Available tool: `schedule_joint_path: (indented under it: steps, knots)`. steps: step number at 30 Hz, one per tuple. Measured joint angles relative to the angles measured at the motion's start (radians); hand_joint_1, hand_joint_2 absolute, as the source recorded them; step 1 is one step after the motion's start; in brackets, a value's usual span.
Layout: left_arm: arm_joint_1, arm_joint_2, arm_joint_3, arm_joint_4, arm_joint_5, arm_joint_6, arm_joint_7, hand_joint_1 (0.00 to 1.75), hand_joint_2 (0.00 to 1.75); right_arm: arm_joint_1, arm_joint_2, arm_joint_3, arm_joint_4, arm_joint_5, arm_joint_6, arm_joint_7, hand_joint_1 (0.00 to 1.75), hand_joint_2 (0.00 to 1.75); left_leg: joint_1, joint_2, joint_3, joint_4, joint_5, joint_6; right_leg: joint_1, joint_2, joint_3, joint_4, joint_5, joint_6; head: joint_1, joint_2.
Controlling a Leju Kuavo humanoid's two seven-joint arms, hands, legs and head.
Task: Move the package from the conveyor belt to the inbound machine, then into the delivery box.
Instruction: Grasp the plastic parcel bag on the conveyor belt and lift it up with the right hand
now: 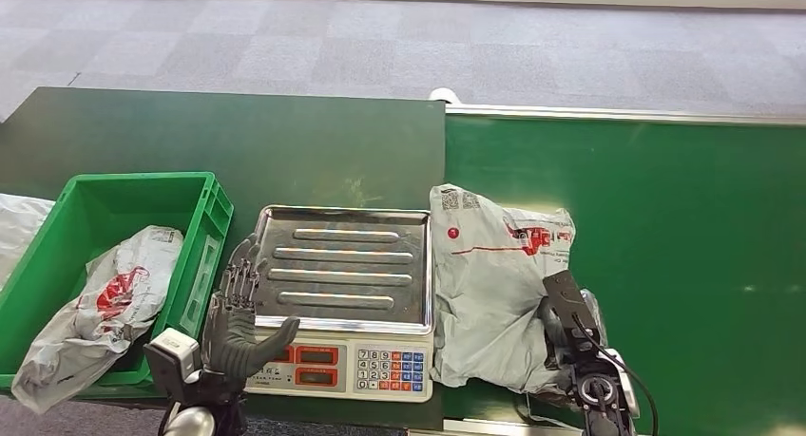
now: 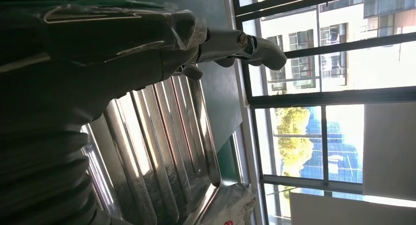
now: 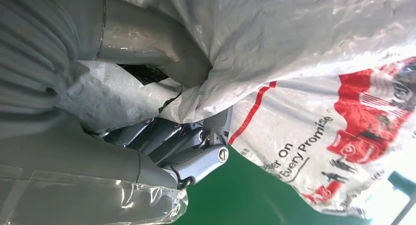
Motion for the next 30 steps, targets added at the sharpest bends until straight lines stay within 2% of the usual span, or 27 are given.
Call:
schedule_joint_path:
  steps: [5, 9, 12, 18, 25, 30]
  knots:
    - [0.009, 0.000, 0.010, -0.010, -0.014, 0.008, -0.014, 0.00, 1.75, 0.036, 0.006, 0.003, -0.095, -0.093, -0.050, -0.076, 1.75, 1.75, 0.000, 0.000, -0.002, 0.000, 0.000, 0.000, 0.000, 0.000, -0.002, 0.000, 0.000, 0.000, 0.000, 0.000]
    - [0.018, 0.000, 0.018, -0.027, -0.092, 0.070, -0.042, 0.00, 1.75, 0.078, 0.017, -0.010, -0.219, -0.231, -0.041, -0.159, 1.75, 1.75, 0.000, 0.000, -0.003, 0.000, 0.000, 0.000, 0.000, 0.000, -0.003, 0.000, 0.000, 0.000, 0.000, 0.000]
    - [0.023, 0.001, 0.024, -0.036, -0.092, 0.071, -0.054, 0.00, 1.75, 0.121, 0.030, -0.026, -0.319, -0.290, -0.029, -0.223, 1.75, 1.75, 0.000, 0.000, -0.004, 0.000, 0.000, 0.000, 0.000, 0.000, -0.004, 0.000, 0.000, 0.000, 0.000, 0.000]
    - [0.031, 0.001, 0.027, -0.039, -0.084, 0.051, -0.073, 0.00, 1.75, 0.202, 0.055, -0.034, -0.511, -0.280, -0.027, -0.345, 1.75, 1.75, 0.000, 0.000, -0.005, 0.000, 0.000, 0.000, 0.000, 0.000, -0.005, 0.000, 0.000, 0.000, 0.000, 0.000]
    - [0.037, 0.002, 0.029, -0.060, -0.067, 0.050, -0.074, 0.00, 1.75, 0.264, 0.058, -0.031, -0.708, -0.295, -0.051, -0.408, 1.75, 1.75, 0.000, 0.000, -0.005, 0.000, 0.000, 0.000, 0.000, 0.000, -0.004, 0.000, 0.000, 0.000, 0.000, 0.000]
    - [0.049, 0.002, 0.035, -0.084, -0.064, 0.050, -0.076, 0.00, 1.75, 0.274, 0.060, -0.018, -0.804, -0.290, -0.055, -0.428, 1.75, 1.75, 0.000, 0.000, -0.005, 0.000, 0.000, 0.000, 0.000, 0.000, -0.005, 0.000, 0.000, 0.000, 0.000, 0.000]
